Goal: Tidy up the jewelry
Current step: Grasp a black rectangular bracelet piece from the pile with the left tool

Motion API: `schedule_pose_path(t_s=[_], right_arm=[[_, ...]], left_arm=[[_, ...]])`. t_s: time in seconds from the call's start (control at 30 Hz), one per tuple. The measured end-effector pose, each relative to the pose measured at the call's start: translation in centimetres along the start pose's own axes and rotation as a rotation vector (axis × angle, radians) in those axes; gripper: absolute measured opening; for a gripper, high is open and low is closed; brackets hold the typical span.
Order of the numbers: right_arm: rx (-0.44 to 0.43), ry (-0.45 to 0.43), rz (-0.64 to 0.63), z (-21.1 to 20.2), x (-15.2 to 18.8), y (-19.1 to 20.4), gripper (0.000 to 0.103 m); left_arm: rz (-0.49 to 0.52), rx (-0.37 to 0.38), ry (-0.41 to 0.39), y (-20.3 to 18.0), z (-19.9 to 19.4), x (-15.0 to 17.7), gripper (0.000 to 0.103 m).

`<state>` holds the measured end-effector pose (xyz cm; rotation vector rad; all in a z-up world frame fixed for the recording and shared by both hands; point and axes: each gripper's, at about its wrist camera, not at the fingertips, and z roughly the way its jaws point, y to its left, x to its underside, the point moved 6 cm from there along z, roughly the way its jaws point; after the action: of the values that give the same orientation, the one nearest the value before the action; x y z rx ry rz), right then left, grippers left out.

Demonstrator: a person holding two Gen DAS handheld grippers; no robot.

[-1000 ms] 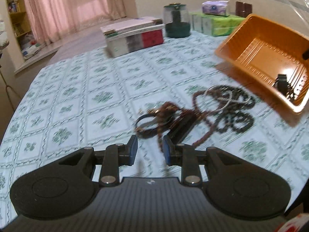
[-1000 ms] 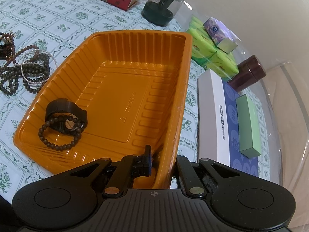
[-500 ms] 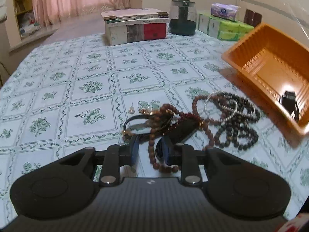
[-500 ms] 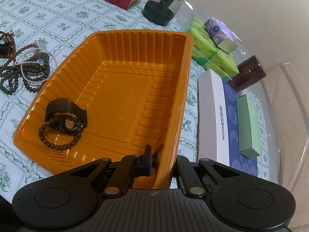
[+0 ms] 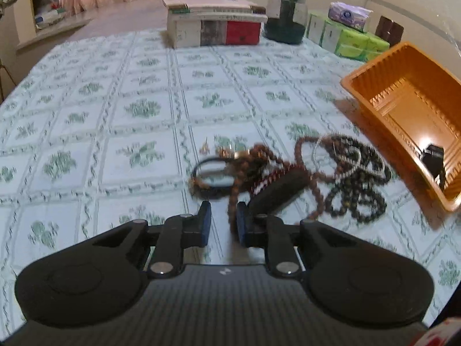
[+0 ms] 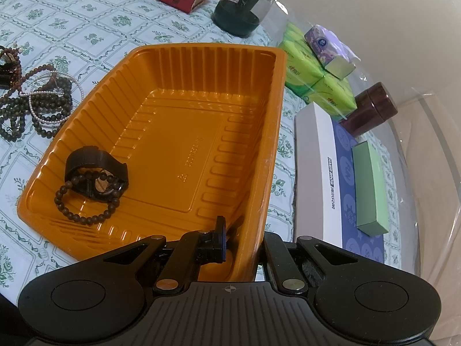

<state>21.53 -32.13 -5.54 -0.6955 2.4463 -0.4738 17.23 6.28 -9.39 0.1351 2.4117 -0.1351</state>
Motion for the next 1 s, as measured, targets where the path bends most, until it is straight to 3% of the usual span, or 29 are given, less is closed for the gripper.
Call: schedule_pose_path(t_s=[0.13, 0.33, 0.43, 0.7, 0.83, 0.87, 1.0], right_arm=[[0.000, 0.000, 0.000, 0.0, 0.0, 0.0, 0.006], [0.001, -0.001, -0.001, 0.1, 0.0, 0.0, 0.006], [0.001, -0.001, -0.002, 0.1, 0.0, 0.0, 0.006], [0.002, -0.001, -0.001, 0.2, 0.0, 0.0, 0.006], [0.001, -0.001, -0.001, 0.2, 0.0, 0.0, 0.006], [0.002, -0.001, -0.001, 0.2, 0.0, 0.0, 0.006], [0.002, -0.002, 0.000, 0.2, 0.0, 0.0, 0.006]], left_arm=[[0.005, 0.003, -0.010, -0.1, -0.1, 0.2, 0.017], [0.125, 0.013, -0.097, -2.5, -1.5, -0.7, 0.017], [0.205, 0.043, -0.120, -4.0, -1.5, -0.9, 0.023], [0.400, 0.017, -0.026, -6.5, 1.5, -0.4, 0.025], [0.429, -0.007, -0.001, -6.8, 2.0, 0.0, 0.025], [0.431, -0.002, 0.006, -6.8, 2.0, 0.1, 0.020], [0.375, 0.020, 0.013, -6.4, 1.2, 0.0, 0.017]])
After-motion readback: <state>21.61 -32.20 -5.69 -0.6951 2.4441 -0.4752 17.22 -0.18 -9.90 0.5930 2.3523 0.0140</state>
